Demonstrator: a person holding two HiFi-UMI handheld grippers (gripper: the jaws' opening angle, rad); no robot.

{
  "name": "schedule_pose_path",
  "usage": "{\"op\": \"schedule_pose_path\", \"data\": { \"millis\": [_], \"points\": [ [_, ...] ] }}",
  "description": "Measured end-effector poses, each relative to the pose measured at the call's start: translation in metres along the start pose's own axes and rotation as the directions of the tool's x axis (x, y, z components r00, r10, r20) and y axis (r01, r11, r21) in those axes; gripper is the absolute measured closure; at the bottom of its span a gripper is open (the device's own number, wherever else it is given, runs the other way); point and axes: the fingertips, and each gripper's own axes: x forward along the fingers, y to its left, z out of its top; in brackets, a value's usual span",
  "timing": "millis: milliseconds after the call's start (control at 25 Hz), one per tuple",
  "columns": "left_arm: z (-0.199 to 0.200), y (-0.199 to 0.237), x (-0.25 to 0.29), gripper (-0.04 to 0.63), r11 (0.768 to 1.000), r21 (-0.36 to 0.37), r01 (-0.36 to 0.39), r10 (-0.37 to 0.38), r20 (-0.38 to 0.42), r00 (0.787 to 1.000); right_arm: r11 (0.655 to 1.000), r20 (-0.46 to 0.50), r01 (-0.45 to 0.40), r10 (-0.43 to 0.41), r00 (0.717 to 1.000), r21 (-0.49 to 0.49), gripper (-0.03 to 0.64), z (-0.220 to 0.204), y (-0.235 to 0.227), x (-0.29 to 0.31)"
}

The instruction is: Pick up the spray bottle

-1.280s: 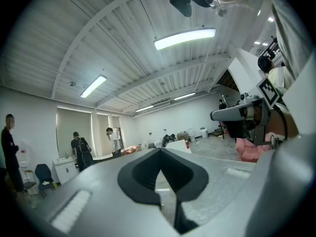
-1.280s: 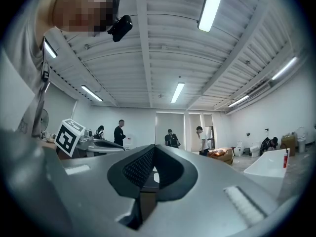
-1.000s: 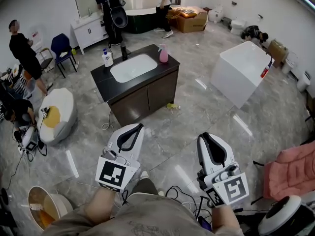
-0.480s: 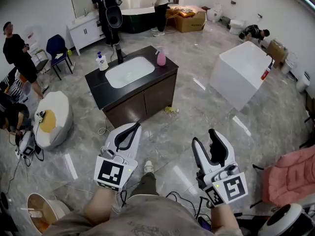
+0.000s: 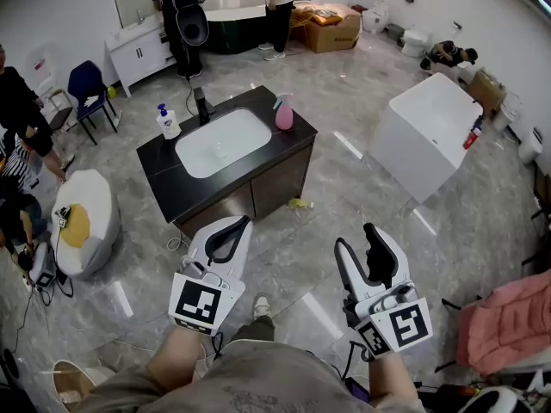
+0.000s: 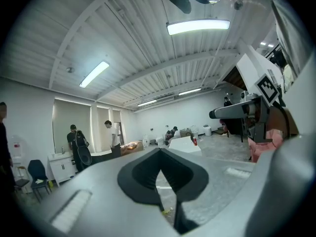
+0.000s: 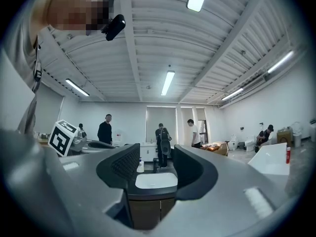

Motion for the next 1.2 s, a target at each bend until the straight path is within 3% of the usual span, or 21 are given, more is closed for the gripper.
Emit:
{"op": "schedule_pose_path", "data": {
  "millis": [400,880,1200],
  "points": [
    [-0.012,0.098,0.077,0.595,1.0,0.016,0.007,-0.007,0.011,1.0,1.0,-0.021,0.026,-0.026,0.999,0.008,0.377,-0.01,-0.034,0.118],
    [-0.029,0.141,0.149,0.595,1.0,0.013,0.017,-0.017,-0.003,1.0,1.0,-0.026,0.007,-0.007,1.0,0.001,0.379,-0.022,-0.08,0.196],
    [-0.037,0.173,0.234,0.595,1.0,0.019,-0.022,0.023,-0.026,0.999,0.999,-0.039,-0.044,0.044,0.998,-0.002,0.38,-0.033,-0.149,0.271]
  ]
}}
